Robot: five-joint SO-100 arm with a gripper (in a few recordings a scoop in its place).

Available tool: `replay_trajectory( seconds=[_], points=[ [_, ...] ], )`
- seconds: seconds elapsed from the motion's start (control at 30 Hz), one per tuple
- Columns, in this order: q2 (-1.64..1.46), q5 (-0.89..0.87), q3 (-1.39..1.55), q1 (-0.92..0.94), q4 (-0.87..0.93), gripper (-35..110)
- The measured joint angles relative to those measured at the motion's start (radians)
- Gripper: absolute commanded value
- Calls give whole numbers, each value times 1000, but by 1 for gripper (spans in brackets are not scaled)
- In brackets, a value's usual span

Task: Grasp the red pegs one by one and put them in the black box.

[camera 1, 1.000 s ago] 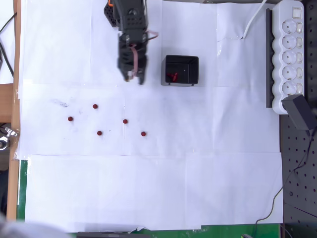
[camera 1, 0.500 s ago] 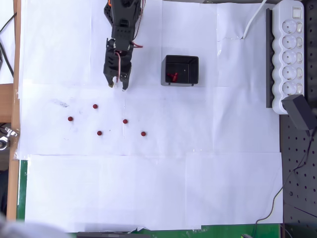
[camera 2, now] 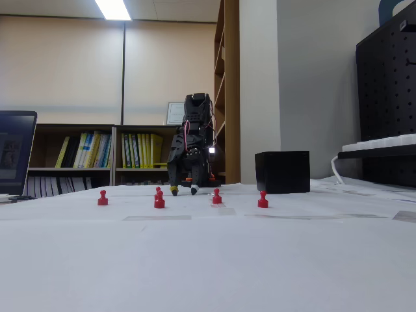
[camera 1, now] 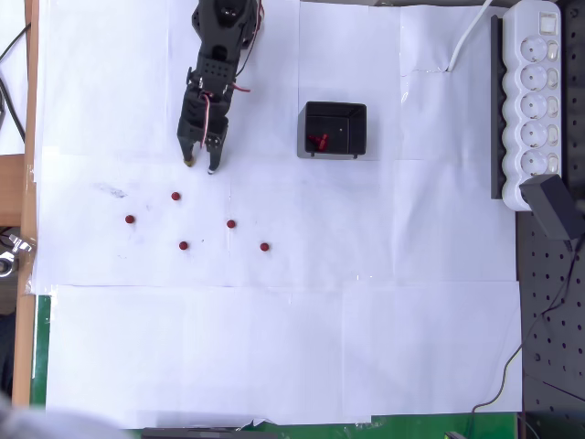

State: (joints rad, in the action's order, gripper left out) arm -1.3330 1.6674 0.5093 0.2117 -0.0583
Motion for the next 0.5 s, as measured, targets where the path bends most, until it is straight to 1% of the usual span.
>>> replay_trajectory(
  seconds=[0.17, 0.5],
  points=[
    [-83, -8, 51, 29, -54, 16],
    [-187, -8, 143, 74, -97, 16]
  ],
)
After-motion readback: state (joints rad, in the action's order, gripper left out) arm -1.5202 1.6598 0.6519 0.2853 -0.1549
